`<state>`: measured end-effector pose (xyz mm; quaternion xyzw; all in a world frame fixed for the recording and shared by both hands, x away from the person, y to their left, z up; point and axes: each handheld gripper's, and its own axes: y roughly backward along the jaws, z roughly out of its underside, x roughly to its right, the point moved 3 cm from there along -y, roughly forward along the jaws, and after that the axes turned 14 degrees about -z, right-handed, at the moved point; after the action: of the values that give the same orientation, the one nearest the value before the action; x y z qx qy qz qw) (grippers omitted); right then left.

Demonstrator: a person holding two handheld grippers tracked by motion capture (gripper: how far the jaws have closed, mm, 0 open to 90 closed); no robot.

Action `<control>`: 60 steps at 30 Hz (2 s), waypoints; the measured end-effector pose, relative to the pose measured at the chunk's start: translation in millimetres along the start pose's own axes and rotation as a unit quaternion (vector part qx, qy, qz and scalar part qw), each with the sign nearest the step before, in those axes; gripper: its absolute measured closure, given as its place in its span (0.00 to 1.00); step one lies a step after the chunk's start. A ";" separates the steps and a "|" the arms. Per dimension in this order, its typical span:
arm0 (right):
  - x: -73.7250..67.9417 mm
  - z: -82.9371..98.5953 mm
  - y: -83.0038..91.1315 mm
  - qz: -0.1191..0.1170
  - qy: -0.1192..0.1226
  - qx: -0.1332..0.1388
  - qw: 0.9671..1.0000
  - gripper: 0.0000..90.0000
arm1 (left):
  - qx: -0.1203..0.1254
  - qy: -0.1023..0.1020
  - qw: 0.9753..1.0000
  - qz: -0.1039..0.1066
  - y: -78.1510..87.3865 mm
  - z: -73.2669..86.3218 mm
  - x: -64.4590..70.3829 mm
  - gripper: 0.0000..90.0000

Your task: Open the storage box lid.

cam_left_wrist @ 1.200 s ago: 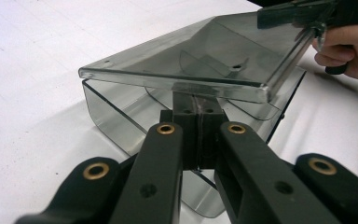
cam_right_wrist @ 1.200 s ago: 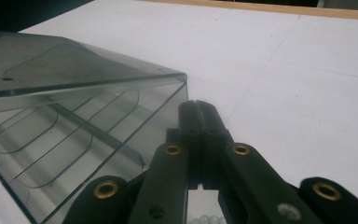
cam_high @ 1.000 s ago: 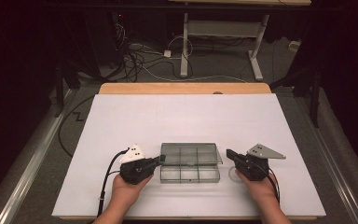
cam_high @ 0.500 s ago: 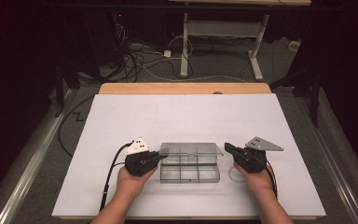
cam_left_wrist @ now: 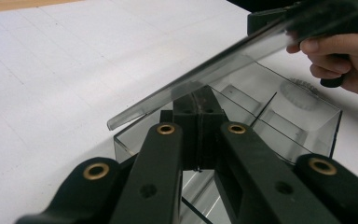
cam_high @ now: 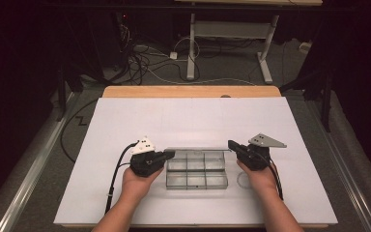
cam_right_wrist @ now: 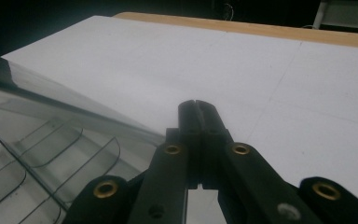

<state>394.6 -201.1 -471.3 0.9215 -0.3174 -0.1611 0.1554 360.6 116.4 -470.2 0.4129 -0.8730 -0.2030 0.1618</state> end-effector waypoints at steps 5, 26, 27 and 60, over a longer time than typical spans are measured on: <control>-0.9 -6.7 -6.3 -0.003 0.000 0.007 1.000 1.00 | 0.002 0.004 1.000 -0.003 -0.6 -1.9 -3.1 0.97; -2.9 -24.8 -17.7 -0.012 0.011 0.027 1.000 1.00 | 0.004 0.013 1.000 -0.016 -9.8 -10.5 -11.9 0.97; -3.0 -25.1 -18.1 -0.012 0.011 0.027 0.999 1.00 | 0.004 0.012 1.000 -0.017 -10.3 -10.4 -12.5 0.97; 4.5 -30.2 -31.4 -0.006 0.002 0.028 1.000 1.00 | -0.001 0.017 1.000 -0.026 -16.4 -12.5 -17.3 0.97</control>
<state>426.6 -174.9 -457.3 0.9279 -0.3155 -0.1510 0.1292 387.5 117.8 -469.4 0.4386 -0.8590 -0.2004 0.1720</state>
